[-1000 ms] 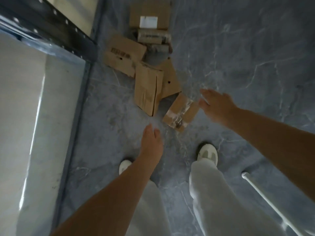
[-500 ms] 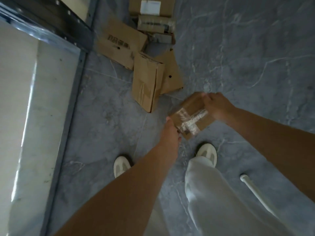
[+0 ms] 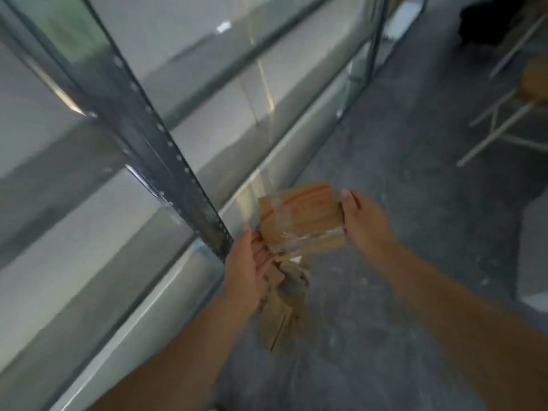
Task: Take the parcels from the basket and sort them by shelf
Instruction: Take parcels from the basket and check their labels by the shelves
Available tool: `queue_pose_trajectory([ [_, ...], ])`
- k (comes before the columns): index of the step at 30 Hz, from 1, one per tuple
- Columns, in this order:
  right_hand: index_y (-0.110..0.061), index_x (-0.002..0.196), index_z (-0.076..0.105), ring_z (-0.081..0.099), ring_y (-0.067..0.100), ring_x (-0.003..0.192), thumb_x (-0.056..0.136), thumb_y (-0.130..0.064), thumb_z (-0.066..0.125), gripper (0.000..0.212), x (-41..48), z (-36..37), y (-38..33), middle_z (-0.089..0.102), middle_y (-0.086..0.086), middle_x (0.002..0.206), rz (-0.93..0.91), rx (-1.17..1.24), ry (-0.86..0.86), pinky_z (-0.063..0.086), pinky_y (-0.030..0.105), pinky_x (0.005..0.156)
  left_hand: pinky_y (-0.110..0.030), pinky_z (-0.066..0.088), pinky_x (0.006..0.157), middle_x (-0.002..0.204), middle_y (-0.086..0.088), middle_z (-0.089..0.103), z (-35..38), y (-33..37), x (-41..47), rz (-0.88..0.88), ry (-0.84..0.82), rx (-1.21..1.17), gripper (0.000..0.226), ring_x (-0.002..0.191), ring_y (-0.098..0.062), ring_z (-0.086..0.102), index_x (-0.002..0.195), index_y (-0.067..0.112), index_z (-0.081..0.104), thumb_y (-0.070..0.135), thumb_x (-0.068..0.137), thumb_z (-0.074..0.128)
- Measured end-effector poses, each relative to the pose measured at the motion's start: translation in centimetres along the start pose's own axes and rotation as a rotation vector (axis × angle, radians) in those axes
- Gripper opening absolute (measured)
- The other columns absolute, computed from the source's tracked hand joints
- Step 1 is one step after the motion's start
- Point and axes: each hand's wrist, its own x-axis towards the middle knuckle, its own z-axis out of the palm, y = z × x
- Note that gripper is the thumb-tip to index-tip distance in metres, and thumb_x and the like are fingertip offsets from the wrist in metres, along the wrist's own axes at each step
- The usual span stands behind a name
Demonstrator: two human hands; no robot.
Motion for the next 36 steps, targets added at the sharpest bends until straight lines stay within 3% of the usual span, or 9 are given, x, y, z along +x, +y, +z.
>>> queue_pose_trajectory([
  [4,-0.01,0.086,0.055,0.063,0.035,0.088,0.103,-0.036,0.037,0.036,-3.7,-4.8,-13.7,0.063,0.015,0.089,-0.209,0.109,-0.043,0.053,0.055,0.083,-0.033,0.056,0.089,0.11,-0.013,0.069,-0.8,12.6,-7.4,0.262,0.003,0.025,0.035,0.098,-0.023,0.068,0.12,0.003,0.061,0.03,0.097,0.058],
  [8,-0.015,0.095,0.06,0.065,0.028,0.09,0.102,-0.045,0.034,0.04,-7.1,-4.7,-23.4,0.067,0.01,0.095,-0.393,0.152,-0.106,0.054,0.045,0.084,-0.044,0.049,0.1,0.107,-0.016,0.064,-4.9,20.2,-12.4,0.469,-0.006,-0.024,0.008,0.105,-0.03,0.062,0.089,0.009,0.056,0.012,0.095,0.059],
  [11,-0.022,0.092,0.064,0.061,0.01,0.075,0.103,-0.05,0.029,0.046,-9.3,-2.8,-28.9,0.065,0.001,0.085,-0.511,0.112,-0.16,0.043,0.024,0.068,-0.046,0.046,0.101,0.112,-0.022,0.062,-9.1,23.9,-15.3,0.66,0.07,0.012,0.007,0.104,-0.03,0.059,0.092,0.009,0.058,0.002,0.095,0.057],
  [15,-0.028,0.075,0.057,0.058,0.001,0.071,0.102,-0.054,0.027,0.049,-13.8,1.8,-35.3,0.06,-0.011,0.076,-0.557,0.206,-0.314,0.041,0.019,0.059,-0.02,0.054,0.076,0.106,-0.006,0.068,-16.3,26.9,-18.7,0.872,0.233,0.103,0.019,0.095,-0.011,0.067,0.111,0.002,0.057,-0.003,0.092,0.06],
  [19,-0.031,0.081,0.058,0.062,-0.006,0.069,0.1,-0.061,0.024,0.049,-20.4,7.8,-40.4,0.061,-0.014,0.078,-0.645,0.186,-0.461,0.044,0.015,0.061,-0.021,0.055,0.078,0.11,-0.001,0.071,-25.6,27.6,-23.7,0.878,0.303,0.003,0.037,0.108,-0.014,0.067,0.111,0.012,0.06,-0.015,0.085,0.058],
  [23,-0.03,0.105,0.051,0.063,0.008,0.087,0.099,-0.057,0.037,0.031,-28.6,15.6,-43.5,0.061,-0.006,0.099,-0.694,0.15,-0.786,0.055,0.022,0.059,-0.036,0.051,0.094,0.113,-0.007,0.07,-36.3,26.4,-30.0,0.864,0.416,-0.075,0.032,0.113,-0.023,0.065,0.123,0.023,0.061,0.014,0.092,0.064],
  [26,-0.028,0.107,0.052,0.066,0.014,0.093,0.097,-0.043,0.055,0.018,-36.4,21.2,-45.5,0.065,-0.001,0.106,-0.593,0.265,-1.064,0.062,0.034,0.071,-0.042,0.047,0.1,0.106,-0.015,0.069,-43.9,24.7,-35.2,0.864,0.535,-0.065,0.055,0.111,-0.027,0.066,0.136,0.027,0.052,0.026,0.085,0.071],
  [31,-0.026,0.103,0.06,0.071,0.009,0.087,0.094,-0.033,0.064,0.013,-48.9,29.3,-48.3,0.071,-0.001,0.099,-0.622,0.35,-1.27,0.06,0.028,0.07,-0.036,0.056,0.091,0.126,-0.006,0.057,-54.6,22.9,-43.8,0.827,0.783,0.009,0.07,0.11,-0.019,0.065,0.143,0.044,0.04,0.023,0.084,0.073],
  [36,-0.032,0.118,0.059,0.067,0.013,0.101,0.094,-0.033,0.061,0.025,-59.2,35.2,-51.1,0.069,-0.004,0.109,-0.749,0.334,-1.382,0.056,0.031,0.085,-0.033,0.059,0.081,0.118,0.002,0.068,-60.8,21.3,-50.7,0.811,0.894,0.136,0.059,0.1,-0.016,0.07,0.119,0.041,0.06,0.038,0.066,0.087],
])
